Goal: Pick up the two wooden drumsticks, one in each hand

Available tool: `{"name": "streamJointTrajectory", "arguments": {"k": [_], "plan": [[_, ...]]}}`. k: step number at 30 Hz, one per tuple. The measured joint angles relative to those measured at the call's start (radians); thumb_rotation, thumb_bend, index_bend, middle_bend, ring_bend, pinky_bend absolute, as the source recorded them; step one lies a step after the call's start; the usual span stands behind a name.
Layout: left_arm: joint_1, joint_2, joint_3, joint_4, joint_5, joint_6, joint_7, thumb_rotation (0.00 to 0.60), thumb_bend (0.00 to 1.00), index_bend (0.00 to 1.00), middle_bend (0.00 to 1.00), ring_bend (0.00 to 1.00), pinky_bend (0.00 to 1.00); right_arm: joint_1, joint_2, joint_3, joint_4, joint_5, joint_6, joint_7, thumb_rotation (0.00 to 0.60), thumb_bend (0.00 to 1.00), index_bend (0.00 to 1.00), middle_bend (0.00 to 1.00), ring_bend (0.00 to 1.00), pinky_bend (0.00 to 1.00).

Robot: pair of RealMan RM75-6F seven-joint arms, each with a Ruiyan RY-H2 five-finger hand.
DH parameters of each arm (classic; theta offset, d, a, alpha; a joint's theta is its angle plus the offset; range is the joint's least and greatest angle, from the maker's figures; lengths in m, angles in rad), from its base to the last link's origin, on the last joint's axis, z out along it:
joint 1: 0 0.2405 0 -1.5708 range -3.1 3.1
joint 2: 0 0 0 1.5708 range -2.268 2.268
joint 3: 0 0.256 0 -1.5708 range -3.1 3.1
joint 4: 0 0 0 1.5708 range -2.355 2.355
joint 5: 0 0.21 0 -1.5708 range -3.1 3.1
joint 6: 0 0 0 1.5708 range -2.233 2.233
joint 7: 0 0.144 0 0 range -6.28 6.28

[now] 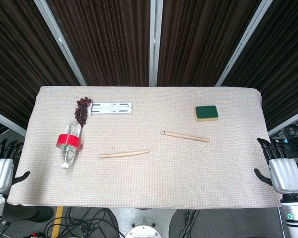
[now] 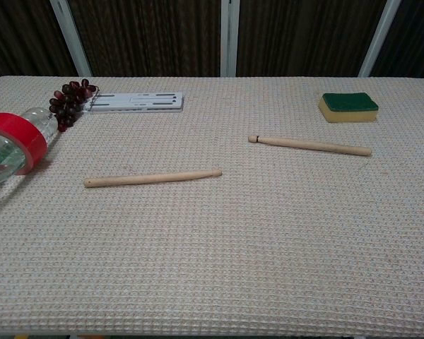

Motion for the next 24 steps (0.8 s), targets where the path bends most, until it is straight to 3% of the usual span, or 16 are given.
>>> {"name": "streamJointTrajectory", "arguments": {"k": [11,13,19,24], "plan": [[0.007,0.012,0.009,-0.012,0.011,-0.004,-0.024,0.600,0.00,0.17,0.14,0.01,0.01,-0.001,0.001,-0.002,-0.007,-0.002,0.002,0.038,0.600,0.14,0.00,0.16,0.09,0.18],[0.008,0.014,0.010,-0.013,0.013,-0.003,-0.028,0.600,0.00,0.17,0.14,0.01,0.01,0.009,0.003,0.005,-0.013,0.011,-0.015,0.041,0.600,0.15,0.06,0.20,0.11,0.21],[-0.001,0.015,0.010,-0.009,0.016,-0.020,-0.027,0.600,0.00,0.17,0.14,0.01,0.01,0.097,-0.014,0.045,-0.009,0.072,-0.150,0.004,0.600,0.16,0.24,0.30,0.17,0.31],[-0.011,0.012,0.006,-0.010,0.017,-0.031,-0.032,0.600,0.00,0.17,0.14,0.01,0.01,0.209,-0.097,0.088,0.062,0.146,-0.301,-0.023,0.600,0.16,0.28,0.32,0.19,0.33]]}}
